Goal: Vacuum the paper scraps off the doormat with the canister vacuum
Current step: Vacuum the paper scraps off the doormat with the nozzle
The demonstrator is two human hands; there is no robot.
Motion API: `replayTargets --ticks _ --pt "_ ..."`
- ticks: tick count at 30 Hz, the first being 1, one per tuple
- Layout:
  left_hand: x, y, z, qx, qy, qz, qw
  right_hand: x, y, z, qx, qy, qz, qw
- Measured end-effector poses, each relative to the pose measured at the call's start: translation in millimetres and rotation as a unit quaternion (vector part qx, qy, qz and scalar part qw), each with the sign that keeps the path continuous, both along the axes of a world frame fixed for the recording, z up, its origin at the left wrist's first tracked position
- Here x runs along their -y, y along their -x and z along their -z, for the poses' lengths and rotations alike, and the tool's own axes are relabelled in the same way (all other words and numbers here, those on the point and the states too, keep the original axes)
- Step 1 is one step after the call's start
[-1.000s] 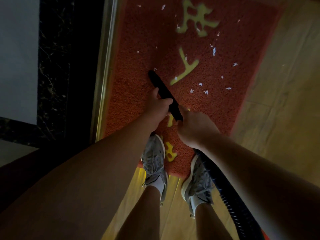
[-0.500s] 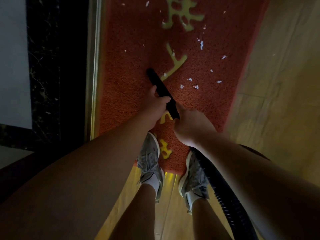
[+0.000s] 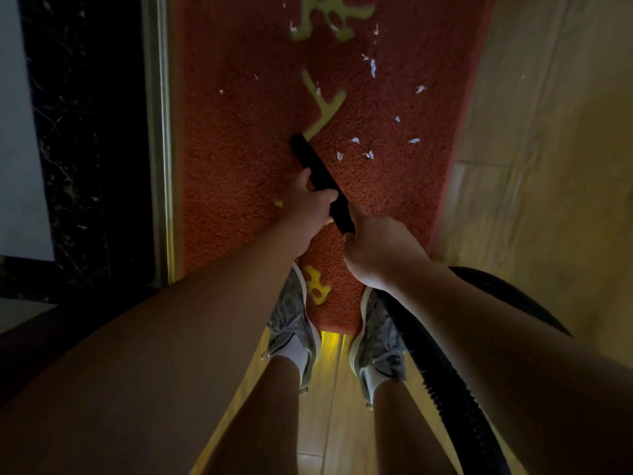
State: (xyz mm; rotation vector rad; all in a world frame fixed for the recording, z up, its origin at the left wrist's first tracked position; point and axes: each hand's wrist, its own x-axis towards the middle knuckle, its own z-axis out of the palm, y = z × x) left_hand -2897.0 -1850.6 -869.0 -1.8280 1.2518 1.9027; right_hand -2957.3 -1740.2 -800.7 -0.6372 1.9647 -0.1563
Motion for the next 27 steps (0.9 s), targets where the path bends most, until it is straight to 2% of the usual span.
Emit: replayTargets --ticks 18,27 --pt "-2.4 -8.7 -8.8 -0.004 0.029 -0.021 0.999 -4.4 -8.4 -4.3 0.025 0.01 0.008 1.0" --pt "19.9 -27.8 -6.2 0.001 0.04 -0.033 0.999 22.0 -21.0 2.8 0.023 0.013 -0.031 0.999"
